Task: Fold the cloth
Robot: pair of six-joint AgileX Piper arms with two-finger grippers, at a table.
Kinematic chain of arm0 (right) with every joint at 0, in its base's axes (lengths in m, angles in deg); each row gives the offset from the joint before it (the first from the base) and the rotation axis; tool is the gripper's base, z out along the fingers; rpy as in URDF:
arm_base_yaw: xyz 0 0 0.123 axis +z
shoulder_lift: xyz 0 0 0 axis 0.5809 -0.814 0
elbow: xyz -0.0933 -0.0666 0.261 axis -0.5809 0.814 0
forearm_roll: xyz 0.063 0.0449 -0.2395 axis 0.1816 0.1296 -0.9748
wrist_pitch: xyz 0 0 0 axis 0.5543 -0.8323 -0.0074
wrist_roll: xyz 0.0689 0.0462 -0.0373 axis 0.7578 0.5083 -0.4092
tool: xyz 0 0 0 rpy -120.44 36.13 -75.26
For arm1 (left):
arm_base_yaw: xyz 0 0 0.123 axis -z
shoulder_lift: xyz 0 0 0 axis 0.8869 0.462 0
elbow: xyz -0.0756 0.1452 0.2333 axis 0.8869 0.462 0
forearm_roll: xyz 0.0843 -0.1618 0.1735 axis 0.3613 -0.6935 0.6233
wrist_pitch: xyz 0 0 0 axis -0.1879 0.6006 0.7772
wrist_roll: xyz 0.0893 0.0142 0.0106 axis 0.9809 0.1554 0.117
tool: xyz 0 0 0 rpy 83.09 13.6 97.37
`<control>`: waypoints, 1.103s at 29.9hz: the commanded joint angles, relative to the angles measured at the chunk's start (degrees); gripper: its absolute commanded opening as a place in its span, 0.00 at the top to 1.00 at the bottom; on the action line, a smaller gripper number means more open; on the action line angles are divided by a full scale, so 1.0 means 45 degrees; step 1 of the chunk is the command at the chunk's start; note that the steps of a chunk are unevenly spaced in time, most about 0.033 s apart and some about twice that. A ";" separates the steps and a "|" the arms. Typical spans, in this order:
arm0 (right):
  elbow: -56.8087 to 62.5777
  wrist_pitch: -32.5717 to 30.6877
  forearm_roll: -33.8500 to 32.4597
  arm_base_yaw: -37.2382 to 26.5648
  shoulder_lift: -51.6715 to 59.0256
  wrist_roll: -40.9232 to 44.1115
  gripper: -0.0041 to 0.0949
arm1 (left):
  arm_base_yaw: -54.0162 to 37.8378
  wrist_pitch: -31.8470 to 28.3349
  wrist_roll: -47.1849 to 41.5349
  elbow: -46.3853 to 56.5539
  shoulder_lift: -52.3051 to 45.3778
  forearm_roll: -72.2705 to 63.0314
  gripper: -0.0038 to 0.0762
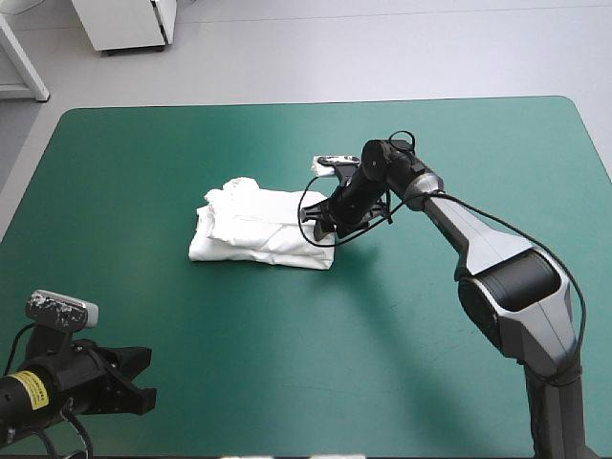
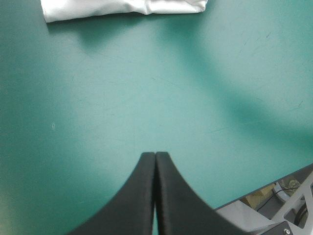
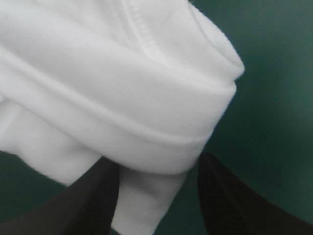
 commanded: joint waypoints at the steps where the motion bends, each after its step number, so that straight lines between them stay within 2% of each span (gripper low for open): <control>1: -0.0249 0.0325 0.0881 -0.0125 0.0311 -0.0347 0.48 | 0.0019 -0.0718 -0.0075 -0.0285 0.0081 -0.0116 0.98; 6: -0.0249 0.0325 0.0987 -0.0125 -0.0054 -0.0466 0.49 | 0.0019 -0.0744 -0.0075 -0.0285 0.0081 -0.0055 0.98; 8: -0.0249 0.0253 0.0917 -0.0125 -0.0108 -0.0466 0.52 | 0.0019 -0.0771 -0.0075 -0.0285 0.0081 -0.0056 0.98; 9: -0.0249 0.0220 0.0893 -0.0125 -0.0108 -0.0466 0.58 | 0.0019 -0.0794 -0.0075 -0.0285 0.0081 -0.0056 0.98; 13: -0.0249 0.0084 0.0451 -0.0125 -0.0108 -0.0379 0.97 | 0.0019 -0.1276 -0.0075 -0.0285 0.0081 -0.0029 0.98; 17: -0.0249 -0.0424 -0.0232 -0.0125 -0.0084 -0.0353 0.98 | 0.0019 -0.1362 -0.0099 -0.0285 0.0081 -0.0050 0.98; 24: -0.0249 -0.1147 -0.3445 -0.0311 0.0284 0.0148 0.98 | 0.0019 -0.1362 -0.0124 -0.0285 0.0081 -0.0233 0.98; 28: -0.0249 -0.1525 -0.3698 -0.1302 0.0417 0.0287 0.98 | 0.0019 -0.1362 -0.0124 -0.0285 0.0081 -0.0344 0.98; 33: -0.0249 -0.1896 -0.4732 -0.2940 0.0844 0.0262 0.98 | 0.0019 -0.1338 -0.0124 -0.0285 0.0081 -0.0457 0.98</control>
